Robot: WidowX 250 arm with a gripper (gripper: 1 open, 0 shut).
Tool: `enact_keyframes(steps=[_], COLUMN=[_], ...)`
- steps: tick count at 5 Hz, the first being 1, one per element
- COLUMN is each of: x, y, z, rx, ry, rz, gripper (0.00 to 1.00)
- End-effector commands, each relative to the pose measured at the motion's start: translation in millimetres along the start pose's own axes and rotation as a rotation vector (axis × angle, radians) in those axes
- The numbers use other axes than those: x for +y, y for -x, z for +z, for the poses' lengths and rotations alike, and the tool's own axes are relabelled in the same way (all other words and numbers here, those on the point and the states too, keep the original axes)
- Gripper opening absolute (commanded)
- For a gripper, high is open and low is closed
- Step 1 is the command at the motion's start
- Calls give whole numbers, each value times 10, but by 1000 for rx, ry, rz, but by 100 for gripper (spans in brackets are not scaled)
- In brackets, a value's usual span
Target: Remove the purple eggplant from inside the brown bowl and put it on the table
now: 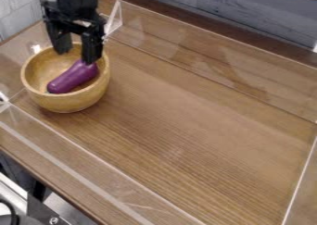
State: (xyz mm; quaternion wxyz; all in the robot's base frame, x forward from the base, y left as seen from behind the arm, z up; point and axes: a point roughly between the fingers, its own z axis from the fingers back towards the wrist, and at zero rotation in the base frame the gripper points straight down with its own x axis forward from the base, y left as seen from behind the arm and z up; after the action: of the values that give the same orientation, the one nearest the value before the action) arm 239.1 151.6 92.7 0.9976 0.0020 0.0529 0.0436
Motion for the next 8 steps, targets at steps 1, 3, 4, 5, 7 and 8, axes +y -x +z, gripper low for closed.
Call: enact_keyframes(steps=[1,3,4,5,7,8], x=[106,184,207,226,254,255], y=[-19,-38,-49,-61,-88,-92], z=[18,-98,-146,-191,-271,-306], rx=[-34,-36,-37,-39,-42,-42], ry=[-20,-15,-11,-8,1,5], rz=[11,21,26,31,39,44], gripper=[100,100,100,100,100,100])
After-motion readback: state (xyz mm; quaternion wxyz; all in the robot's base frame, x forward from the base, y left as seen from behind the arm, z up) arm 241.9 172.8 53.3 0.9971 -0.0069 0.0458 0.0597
